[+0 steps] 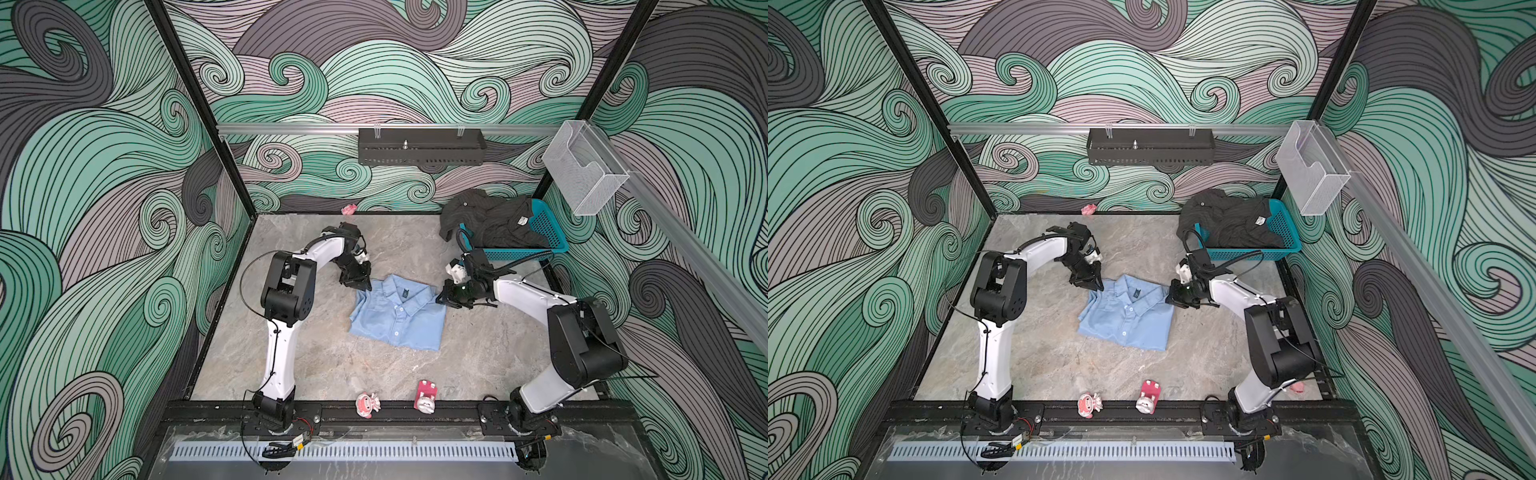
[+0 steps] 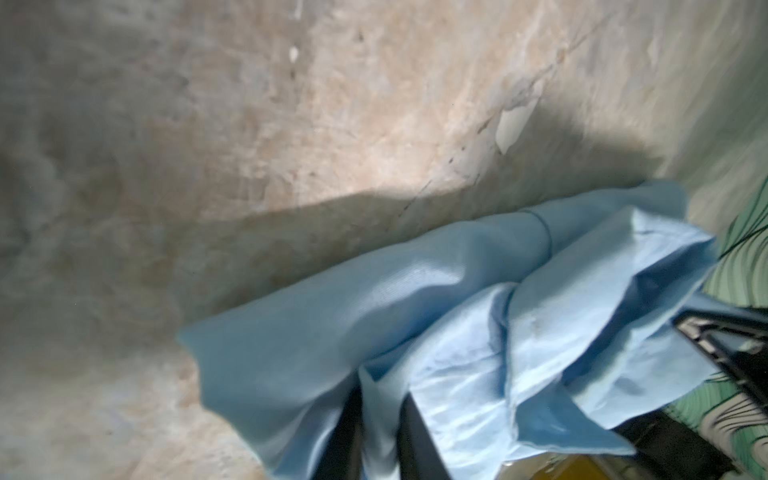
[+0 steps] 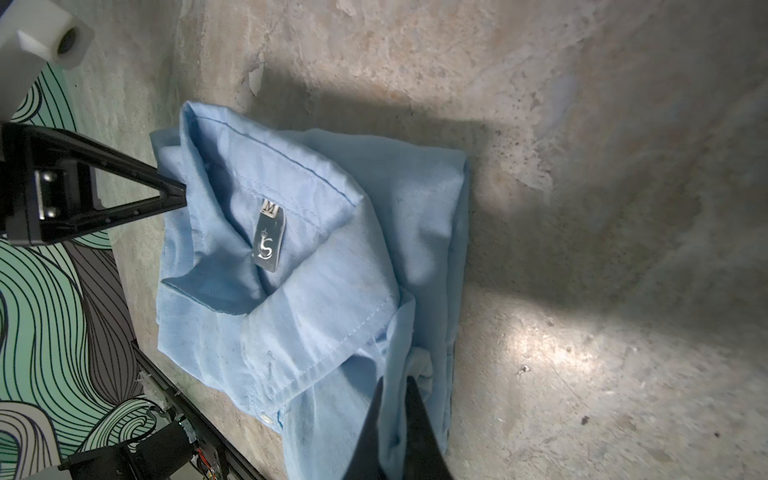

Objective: Fold and stack the long sleeve shirts

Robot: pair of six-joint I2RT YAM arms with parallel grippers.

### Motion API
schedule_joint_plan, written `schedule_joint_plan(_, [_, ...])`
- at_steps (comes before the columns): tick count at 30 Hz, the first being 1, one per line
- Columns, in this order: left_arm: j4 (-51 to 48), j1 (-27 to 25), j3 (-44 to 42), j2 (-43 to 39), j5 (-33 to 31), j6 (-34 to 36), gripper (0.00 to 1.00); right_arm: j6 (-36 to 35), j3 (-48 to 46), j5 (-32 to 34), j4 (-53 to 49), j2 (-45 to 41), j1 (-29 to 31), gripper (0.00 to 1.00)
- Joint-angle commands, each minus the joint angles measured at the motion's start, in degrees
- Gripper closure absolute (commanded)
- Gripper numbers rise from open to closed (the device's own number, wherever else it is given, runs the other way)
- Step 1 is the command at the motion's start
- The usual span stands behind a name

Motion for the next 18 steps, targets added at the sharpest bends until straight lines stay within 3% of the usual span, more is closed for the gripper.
schedule_joint_plan(1, [-0.77,0.11,1.91,-3.42,0.52,1.72,1.00,-1.07,2.28,-0.86,-0.40,-0.05,-0.22,0.97])
schedule_joint_plan(7, [2.85,1.57,-4.28,-13.77,1.73,1.78,1.00,-2.95,4.95,-0.47,-1.09,-1.47,-0.14,1.00])
schedule_joint_plan(13, [8.31,4.71,-15.66,-22.21,1.36,-0.10,1.00,-4.59,7.92,1.39,-0.41,0.43,0.38,1.00])
schedule_joint_plan(18, [12.60,8.74,-20.19,-21.37,0.44,-2.36,1.00,-4.47,11.72,3.90,1.11,5.51,1.47,1.00])
